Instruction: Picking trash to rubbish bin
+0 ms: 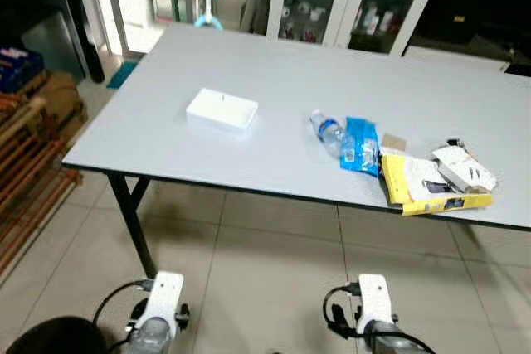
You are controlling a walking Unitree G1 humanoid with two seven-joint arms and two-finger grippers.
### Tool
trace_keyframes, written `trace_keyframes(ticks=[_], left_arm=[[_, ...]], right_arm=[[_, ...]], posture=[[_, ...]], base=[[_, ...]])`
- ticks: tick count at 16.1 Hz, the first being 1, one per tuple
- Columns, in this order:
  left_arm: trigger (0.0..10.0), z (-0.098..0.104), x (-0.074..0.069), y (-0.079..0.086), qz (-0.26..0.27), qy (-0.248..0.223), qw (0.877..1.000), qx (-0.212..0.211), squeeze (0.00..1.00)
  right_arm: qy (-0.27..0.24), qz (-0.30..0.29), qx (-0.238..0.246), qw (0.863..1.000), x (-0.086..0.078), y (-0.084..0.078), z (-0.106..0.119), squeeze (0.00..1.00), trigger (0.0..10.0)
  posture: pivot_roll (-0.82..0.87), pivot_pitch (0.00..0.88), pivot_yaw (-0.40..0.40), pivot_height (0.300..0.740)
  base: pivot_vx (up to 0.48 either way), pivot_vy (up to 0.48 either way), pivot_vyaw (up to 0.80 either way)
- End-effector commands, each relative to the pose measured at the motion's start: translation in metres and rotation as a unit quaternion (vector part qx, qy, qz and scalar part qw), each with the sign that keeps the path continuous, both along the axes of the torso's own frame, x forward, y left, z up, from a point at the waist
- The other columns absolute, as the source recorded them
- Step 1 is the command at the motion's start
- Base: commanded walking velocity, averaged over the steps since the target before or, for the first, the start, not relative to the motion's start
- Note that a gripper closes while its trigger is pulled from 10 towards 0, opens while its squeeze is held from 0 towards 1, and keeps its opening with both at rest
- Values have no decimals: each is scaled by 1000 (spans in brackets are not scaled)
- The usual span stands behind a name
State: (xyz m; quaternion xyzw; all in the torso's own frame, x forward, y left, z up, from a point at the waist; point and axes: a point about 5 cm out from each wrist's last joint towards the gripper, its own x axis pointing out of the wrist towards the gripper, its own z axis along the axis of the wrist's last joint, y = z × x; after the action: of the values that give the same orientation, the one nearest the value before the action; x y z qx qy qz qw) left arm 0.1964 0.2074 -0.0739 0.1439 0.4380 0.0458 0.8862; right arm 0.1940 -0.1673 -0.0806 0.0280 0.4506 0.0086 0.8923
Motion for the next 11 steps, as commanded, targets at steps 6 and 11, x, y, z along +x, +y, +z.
trace_keyframes(ticks=[6,11], left_arm=[[10000,-2,-4,-1,-7,9,1000,12,0],[10000,-3,-5,0,-7,10,1000,11,0]], right_arm=[[-7,3,-6,1000,3,-3,2,0,10000],[-7,3,-4,1000,2,-2,2,0,10000]], posture=[[27,25,-106,740],[25,23,-104,740]], base=[[0,-246,0],[0,-403,0]])
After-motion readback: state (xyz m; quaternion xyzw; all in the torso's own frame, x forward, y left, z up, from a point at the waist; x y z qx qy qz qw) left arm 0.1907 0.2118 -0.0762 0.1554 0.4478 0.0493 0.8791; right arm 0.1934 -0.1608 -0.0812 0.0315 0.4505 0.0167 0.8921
